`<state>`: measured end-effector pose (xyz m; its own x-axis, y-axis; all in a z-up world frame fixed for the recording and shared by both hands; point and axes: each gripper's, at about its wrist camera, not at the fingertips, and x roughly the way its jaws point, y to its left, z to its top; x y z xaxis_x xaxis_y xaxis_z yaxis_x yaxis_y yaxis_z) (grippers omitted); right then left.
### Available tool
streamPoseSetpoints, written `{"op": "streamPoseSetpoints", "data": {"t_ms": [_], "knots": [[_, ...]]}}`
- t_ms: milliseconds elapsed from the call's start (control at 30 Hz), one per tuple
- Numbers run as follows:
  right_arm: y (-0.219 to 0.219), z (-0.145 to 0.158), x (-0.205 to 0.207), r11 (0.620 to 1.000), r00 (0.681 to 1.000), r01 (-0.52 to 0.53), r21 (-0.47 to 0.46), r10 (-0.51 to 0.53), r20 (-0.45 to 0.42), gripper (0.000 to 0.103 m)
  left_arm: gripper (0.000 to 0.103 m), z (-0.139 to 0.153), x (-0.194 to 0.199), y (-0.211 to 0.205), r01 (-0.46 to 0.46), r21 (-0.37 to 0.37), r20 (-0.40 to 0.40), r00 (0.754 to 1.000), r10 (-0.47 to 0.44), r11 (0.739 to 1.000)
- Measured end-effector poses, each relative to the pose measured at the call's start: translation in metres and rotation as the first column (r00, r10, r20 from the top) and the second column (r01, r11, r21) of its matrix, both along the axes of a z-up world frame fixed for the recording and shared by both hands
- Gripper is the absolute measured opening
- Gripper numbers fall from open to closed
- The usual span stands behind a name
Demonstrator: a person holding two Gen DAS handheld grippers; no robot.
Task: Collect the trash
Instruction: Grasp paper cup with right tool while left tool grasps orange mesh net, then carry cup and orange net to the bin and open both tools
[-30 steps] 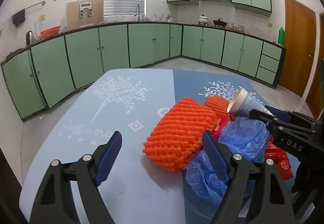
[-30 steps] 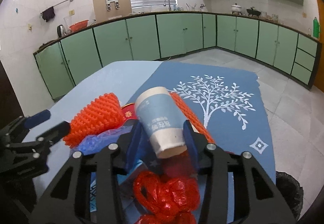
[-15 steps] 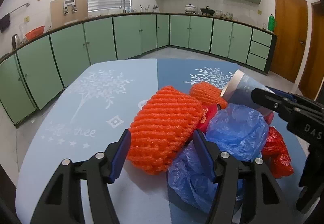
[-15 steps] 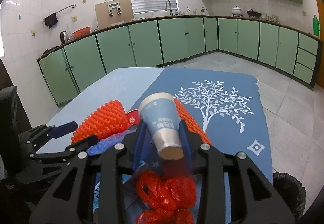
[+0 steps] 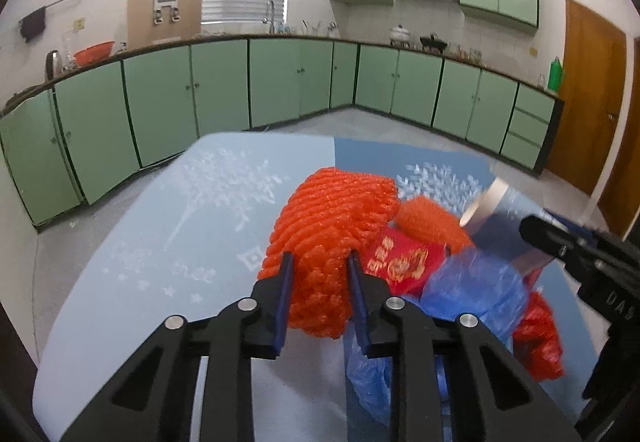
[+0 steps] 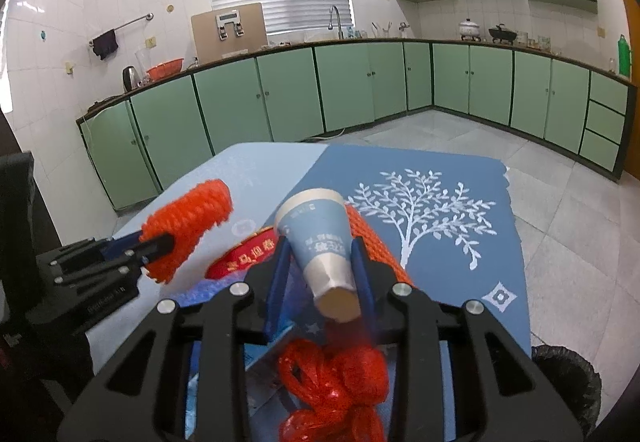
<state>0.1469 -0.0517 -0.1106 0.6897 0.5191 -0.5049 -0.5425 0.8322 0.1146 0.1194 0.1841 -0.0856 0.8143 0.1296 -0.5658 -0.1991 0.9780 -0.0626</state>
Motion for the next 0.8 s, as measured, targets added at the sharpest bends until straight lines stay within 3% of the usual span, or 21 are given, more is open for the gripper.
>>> {"op": "streamPoseSetpoints", "data": {"t_ms": [433,800], "knots": [[-0.011,0.042,-0.018,0.997,0.997,-0.035,0.069,0.03,0.071,0.025,0.024,0.051,-0.015,-0.02,0.043,-0.007,0.11,0.993,-0.042,0.999],[-0.054,0.07,-0.04,0.995,0.99,0.029,0.091,-0.041,0.133,0.025,0.023,0.07,-0.016,-0.068,0.162,-0.002,0.152,0.975,-0.16,0.987]]}}
